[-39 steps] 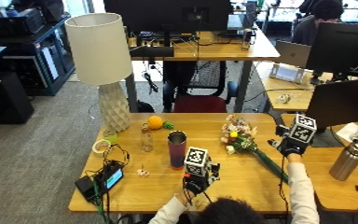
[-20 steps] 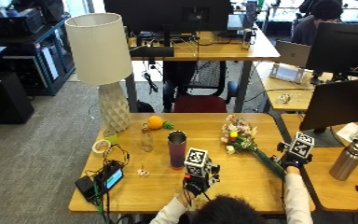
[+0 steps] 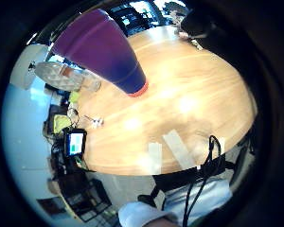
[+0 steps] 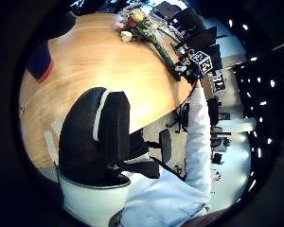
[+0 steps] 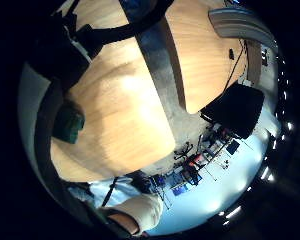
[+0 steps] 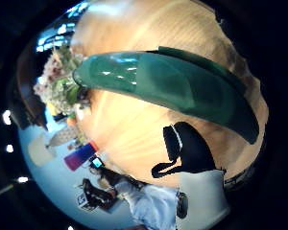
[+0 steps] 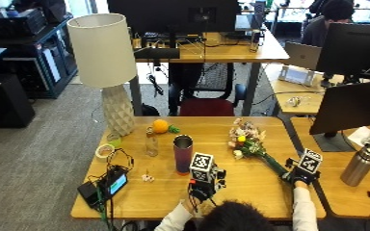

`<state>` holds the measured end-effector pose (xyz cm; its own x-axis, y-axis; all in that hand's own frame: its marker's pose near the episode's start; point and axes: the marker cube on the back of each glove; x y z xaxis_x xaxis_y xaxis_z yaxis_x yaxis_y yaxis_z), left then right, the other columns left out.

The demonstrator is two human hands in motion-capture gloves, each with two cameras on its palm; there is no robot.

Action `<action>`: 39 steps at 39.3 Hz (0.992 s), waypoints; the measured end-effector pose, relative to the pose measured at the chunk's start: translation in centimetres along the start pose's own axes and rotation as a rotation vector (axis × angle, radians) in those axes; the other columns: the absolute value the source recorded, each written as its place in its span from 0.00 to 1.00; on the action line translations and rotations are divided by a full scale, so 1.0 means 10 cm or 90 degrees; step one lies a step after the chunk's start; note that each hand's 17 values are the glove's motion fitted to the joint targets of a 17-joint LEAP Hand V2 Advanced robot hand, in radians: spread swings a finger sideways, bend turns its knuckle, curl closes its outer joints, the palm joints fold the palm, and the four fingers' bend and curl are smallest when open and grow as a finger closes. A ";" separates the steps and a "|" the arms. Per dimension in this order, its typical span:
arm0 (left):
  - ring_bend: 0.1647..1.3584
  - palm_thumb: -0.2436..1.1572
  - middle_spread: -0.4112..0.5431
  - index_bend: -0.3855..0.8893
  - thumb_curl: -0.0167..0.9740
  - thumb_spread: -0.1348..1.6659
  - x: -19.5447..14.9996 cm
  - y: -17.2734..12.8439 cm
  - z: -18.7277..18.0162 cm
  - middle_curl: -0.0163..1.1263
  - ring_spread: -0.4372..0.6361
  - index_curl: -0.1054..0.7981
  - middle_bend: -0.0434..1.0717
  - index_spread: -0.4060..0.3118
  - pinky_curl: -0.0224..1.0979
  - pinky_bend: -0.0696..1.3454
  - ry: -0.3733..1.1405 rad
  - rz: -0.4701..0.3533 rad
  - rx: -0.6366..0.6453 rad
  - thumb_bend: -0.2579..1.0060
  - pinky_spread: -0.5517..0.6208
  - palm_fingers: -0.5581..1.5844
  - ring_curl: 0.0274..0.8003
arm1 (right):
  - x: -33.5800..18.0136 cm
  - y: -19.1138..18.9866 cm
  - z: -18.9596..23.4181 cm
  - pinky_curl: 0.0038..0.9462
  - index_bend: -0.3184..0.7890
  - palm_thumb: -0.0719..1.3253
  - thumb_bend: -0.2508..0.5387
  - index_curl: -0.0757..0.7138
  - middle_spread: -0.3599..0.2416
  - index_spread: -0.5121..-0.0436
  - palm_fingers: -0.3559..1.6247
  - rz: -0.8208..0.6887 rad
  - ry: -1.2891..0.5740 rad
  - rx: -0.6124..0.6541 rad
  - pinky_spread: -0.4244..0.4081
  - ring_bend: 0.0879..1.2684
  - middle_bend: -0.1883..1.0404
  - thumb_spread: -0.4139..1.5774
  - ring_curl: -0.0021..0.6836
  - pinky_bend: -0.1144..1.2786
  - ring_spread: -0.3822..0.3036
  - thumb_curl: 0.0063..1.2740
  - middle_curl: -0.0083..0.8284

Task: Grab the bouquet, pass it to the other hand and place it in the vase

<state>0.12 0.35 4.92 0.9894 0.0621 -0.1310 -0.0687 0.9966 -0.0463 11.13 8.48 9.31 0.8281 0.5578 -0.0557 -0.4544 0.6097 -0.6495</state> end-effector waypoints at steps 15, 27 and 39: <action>0.19 0.34 0.53 0.46 0.29 0.77 0.10 0.02 -0.01 0.23 0.59 0.61 0.17 0.49 0.32 0.19 0.012 0.003 -0.017 0.19 0.72 0.48 0.35 | -0.01 -0.31 -0.15 0.35 0.46 0.66 0.32 0.37 0.53 0.66 0.59 0.054 0.060 0.256 0.55 0.40 0.42 0.71 0.54 0.43 0.36 0.28 0.52; 0.19 0.34 0.53 0.46 0.30 0.77 0.01 -0.05 0.02 0.23 0.60 0.61 0.17 0.49 0.32 0.19 0.009 -0.011 -0.030 0.19 0.72 0.48 0.35 | -0.10 -0.18 -0.04 0.38 0.47 0.78 0.32 0.51 0.44 0.65 0.82 0.020 0.055 0.099 0.24 0.42 0.43 0.58 0.61 0.45 0.28 0.37 0.57; 0.19 0.34 0.53 0.46 0.30 0.77 -0.05 -0.11 0.01 0.23 0.60 0.62 0.17 0.49 0.32 0.19 0.033 -0.020 -0.045 0.19 0.72 0.48 0.35 | -0.10 -0.27 -0.23 0.44 0.52 0.74 0.25 0.61 0.36 0.65 0.98 -0.005 0.026 0.423 0.18 0.63 0.68 0.68 0.74 0.50 0.25 0.33 0.71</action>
<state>-0.26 -0.80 5.09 0.9834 0.0266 -0.1798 -0.0489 0.9914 -0.1211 12.24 4.98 9.40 0.8380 0.5382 -0.0904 -0.5433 0.8383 -0.0455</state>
